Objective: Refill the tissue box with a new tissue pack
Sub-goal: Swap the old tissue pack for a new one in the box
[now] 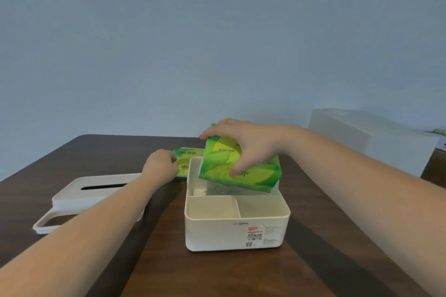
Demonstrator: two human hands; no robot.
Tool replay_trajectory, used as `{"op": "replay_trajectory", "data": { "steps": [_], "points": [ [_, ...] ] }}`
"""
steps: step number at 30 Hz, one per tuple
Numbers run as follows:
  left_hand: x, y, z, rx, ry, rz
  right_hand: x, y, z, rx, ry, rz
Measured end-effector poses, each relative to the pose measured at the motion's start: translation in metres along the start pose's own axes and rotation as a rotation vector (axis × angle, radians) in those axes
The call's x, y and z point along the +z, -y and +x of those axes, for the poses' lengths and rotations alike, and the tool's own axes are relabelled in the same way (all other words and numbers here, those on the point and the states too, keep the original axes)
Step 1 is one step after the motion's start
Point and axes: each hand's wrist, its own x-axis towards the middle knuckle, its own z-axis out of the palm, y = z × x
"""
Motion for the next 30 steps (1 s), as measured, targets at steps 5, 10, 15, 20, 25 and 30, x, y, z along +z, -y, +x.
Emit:
{"op": "replay_trajectory", "data": {
  "steps": [5,10,15,20,25,30],
  "points": [
    [-0.008,0.006,-0.003,0.004,-0.005,-0.032,0.018,0.000,0.006,0.006,0.126,-0.159],
    [-0.019,0.020,-0.005,-0.005,-0.009,-0.090,0.031,-0.006,0.008,0.040,0.191,-0.141],
    [-0.030,0.030,-0.012,0.006,-0.022,-0.082,0.040,-0.007,0.009,0.064,0.198,-0.094],
    [-0.044,0.052,-0.016,-0.022,-0.008,-0.033,0.028,0.011,0.016,0.066,0.110,0.004],
    [-0.060,0.080,-0.022,-0.107,-0.010,-0.002,0.023,0.044,0.039,0.052,-0.161,0.163],
    [-0.073,0.116,-0.032,-0.230,-0.010,0.041,0.039,0.079,0.076,0.114,-0.251,0.271]
  ]
}}
